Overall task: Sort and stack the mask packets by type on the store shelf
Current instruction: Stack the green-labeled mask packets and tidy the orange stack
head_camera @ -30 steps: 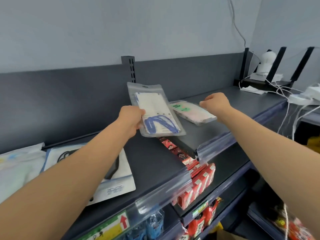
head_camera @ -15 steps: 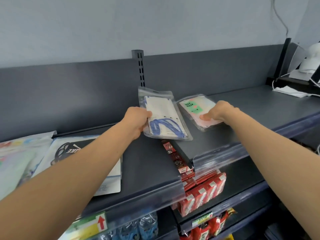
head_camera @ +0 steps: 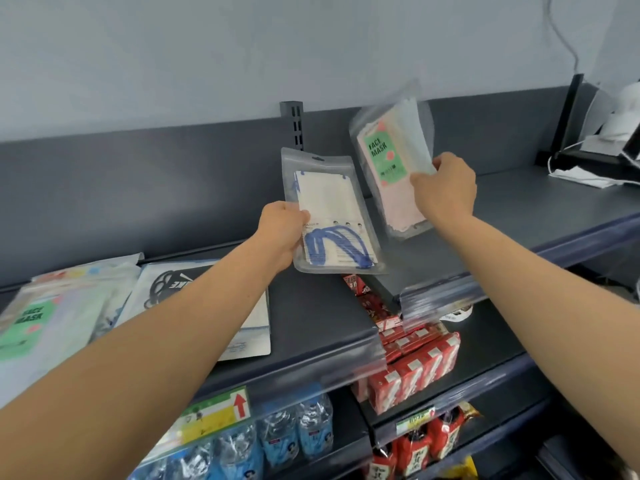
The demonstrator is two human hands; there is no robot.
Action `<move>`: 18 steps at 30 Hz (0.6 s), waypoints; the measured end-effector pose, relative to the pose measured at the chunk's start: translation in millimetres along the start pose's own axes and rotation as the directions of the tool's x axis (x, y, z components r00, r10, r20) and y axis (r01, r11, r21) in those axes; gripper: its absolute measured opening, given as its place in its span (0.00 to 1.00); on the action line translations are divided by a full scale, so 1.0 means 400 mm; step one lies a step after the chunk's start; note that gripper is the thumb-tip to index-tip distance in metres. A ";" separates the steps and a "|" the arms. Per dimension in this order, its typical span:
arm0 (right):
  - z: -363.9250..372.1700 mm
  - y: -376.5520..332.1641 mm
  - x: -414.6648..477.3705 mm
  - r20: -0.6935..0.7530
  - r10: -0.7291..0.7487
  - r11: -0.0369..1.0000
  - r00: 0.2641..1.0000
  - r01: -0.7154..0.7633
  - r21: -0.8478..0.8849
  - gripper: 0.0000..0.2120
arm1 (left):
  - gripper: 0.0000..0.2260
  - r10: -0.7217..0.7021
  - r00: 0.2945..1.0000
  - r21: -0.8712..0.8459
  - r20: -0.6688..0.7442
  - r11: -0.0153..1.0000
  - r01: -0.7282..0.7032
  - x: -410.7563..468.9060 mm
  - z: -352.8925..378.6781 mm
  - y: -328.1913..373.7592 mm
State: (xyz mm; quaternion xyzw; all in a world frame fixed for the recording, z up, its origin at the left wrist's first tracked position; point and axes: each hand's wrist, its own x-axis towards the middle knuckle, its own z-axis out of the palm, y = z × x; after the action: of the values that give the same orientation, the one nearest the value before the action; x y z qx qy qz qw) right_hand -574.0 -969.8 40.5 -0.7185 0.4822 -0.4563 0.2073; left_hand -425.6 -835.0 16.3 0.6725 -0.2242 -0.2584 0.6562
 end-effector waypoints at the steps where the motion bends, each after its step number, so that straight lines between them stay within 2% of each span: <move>1: -0.004 -0.020 -0.014 -0.020 -0.026 0.999 0.999 0.026 0.024 0.10 | 0.06 0.010 1.000 0.001 0.000 1.000 -0.010 -0.006 -0.015 0.005; 5: -0.002 -0.114 -0.086 -0.074 -0.113 0.987 0.991 0.120 0.103 0.04 | 0.06 0.051 0.998 -0.007 -0.040 0.999 -0.051 -0.033 -0.105 0.026; 10: 0.045 -0.241 -0.189 -0.028 -0.159 0.966 0.987 0.161 0.202 0.06 | 0.06 0.061 0.991 -0.019 -0.118 0.998 -0.063 -0.076 -0.267 0.028; 15: 0.122 -0.351 -0.299 0.162 -0.083 0.928 0.983 0.017 0.373 0.13 | 0.06 0.067 0.973 -0.041 -0.219 0.996 -0.078 -0.110 -0.456 0.012; 18: 0.178 -0.405 -0.371 0.336 -0.033 0.889 0.941 -0.126 0.439 0.06 | 0.07 0.057 0.964 -0.029 -0.258 0.997 -0.067 -0.132 -0.564 -0.008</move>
State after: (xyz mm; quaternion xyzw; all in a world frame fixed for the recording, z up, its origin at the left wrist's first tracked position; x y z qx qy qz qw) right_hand -449.0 -776.3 56.7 -0.7048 0.3372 -0.4227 0.4591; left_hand -321.3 -628.2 17.2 0.6807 -0.1534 -0.1524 0.7000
